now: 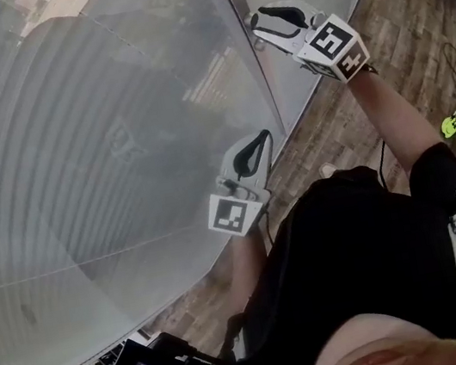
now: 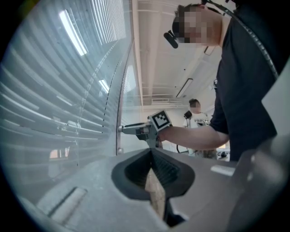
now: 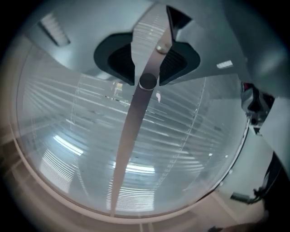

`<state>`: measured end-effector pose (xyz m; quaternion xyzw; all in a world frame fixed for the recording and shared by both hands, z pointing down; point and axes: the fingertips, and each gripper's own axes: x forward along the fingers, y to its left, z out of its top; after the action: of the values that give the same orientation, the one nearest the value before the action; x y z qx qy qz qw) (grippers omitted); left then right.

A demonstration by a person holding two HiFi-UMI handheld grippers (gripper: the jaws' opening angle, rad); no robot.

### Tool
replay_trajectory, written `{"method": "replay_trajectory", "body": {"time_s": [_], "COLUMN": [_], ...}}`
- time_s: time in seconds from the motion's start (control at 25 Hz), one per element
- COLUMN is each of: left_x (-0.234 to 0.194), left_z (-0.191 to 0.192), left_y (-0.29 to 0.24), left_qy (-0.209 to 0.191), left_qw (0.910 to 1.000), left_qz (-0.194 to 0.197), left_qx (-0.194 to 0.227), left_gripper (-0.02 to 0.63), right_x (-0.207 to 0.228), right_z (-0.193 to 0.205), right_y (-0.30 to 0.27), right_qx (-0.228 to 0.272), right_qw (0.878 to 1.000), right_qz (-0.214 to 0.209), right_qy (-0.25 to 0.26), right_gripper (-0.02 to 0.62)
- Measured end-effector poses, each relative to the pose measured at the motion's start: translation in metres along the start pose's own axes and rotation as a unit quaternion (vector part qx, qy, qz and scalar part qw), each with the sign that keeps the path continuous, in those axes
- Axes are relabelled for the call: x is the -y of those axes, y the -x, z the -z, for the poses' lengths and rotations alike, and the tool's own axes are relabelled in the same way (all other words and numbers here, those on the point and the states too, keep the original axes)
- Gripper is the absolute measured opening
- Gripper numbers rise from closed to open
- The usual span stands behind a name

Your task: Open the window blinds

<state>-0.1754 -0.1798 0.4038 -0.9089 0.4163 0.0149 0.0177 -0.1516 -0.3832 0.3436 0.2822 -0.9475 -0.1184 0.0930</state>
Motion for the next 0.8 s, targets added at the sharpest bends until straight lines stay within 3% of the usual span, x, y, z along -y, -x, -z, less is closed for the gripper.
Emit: {"method": "replay_trajectory", "body": {"time_s": [0.08, 0.16, 0.28, 0.4, 0.48, 0.6, 0.8], "left_x": [0.001, 0.004, 0.008, 0.009, 0.010, 0.009, 0.003], "left_z": [-0.001, -0.002, -0.003, -0.005, -0.006, -0.007, -0.009], "left_y": [-0.001, -0.004, -0.010, -0.015, -0.017, -0.019, -0.020], "left_qy": [0.000, 0.002, 0.003, 0.001, 0.002, 0.006, 0.008], "left_qw": [1.0000, 1.0000, 0.9999, 0.9999, 0.9998, 0.9998, 0.9999], "left_qz": [0.002, 0.004, 0.009, 0.014, 0.016, 0.014, 0.006], "left_qx": [0.000, 0.004, 0.008, 0.009, 0.009, 0.009, 0.013], "left_gripper": [0.003, 0.003, 0.003, 0.003, 0.003, 0.003, 0.003], "right_x": [-0.005, -0.007, -0.011, -0.014, -0.016, -0.017, -0.019], "right_z": [-0.005, -0.006, -0.007, -0.008, -0.009, -0.010, -0.011], "right_y": [0.003, 0.006, 0.008, 0.006, 0.005, 0.003, 0.000], "right_qx": [-0.008, -0.027, -0.055, -0.065, -0.067, -0.066, -0.064], "right_qw": [0.997, 0.987, 0.953, 0.918, 0.902, 0.887, 0.880], "right_qz": [0.004, 0.009, 0.023, 0.036, 0.041, 0.042, 0.038], "right_qy": [0.075, 0.161, 0.296, 0.389, 0.424, 0.454, 0.469], "right_gripper": [0.196, 0.201, 0.207, 0.207, 0.206, 0.207, 0.206]}}
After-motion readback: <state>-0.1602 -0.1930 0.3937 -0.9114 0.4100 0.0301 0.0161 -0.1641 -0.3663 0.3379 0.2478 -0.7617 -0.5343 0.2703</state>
